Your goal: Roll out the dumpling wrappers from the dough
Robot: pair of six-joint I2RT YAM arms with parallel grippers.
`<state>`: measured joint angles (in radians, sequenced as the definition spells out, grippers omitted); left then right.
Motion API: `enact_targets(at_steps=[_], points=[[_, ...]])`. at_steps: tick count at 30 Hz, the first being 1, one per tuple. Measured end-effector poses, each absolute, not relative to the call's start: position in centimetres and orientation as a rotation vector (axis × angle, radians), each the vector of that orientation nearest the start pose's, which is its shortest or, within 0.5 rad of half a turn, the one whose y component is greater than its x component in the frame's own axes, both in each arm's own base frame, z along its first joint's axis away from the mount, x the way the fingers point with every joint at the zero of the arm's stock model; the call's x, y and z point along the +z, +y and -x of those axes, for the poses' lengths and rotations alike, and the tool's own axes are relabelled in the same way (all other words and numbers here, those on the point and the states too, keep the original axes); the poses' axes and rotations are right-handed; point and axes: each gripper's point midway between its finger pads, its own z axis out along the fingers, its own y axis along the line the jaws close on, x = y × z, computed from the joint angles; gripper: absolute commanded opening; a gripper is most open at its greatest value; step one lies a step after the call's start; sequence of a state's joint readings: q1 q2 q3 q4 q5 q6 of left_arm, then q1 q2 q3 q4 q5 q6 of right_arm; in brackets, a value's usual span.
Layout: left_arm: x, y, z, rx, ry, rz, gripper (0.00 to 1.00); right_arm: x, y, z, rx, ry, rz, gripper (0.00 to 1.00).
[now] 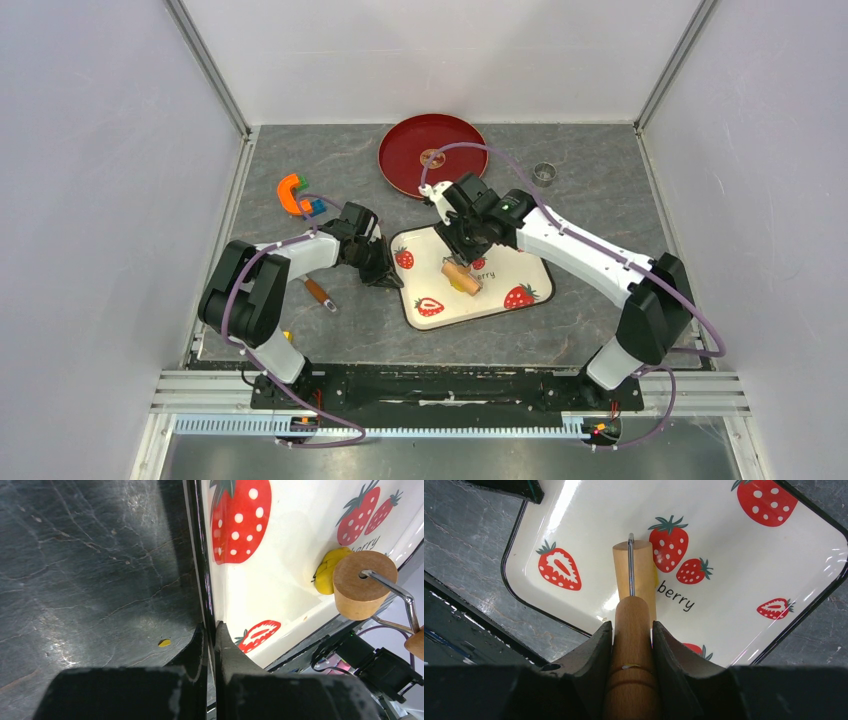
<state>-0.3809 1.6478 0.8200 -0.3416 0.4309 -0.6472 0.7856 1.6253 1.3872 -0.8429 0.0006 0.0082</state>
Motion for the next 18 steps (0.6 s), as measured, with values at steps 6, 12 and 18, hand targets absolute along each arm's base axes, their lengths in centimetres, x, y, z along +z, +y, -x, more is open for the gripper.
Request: enact_targets(at_steps=[6,12,18], points=[[1.86,-20.33,-24.9,-0.839,2.878,0.256,0.02,13.5,25.98,-25.6,0.271,2.473,1.02,0.0],[1.86,-20.32,-24.91,-0.838,2.878,0.256,0.02,13.12,25.87,-25.36,0.265,2.493,1.046,0.0],[1.86,-20.32,-24.91,-0.838,2.878,0.256,0.02,12.94,25.87,-25.32,0.261,2.498,1.066,0.0]])
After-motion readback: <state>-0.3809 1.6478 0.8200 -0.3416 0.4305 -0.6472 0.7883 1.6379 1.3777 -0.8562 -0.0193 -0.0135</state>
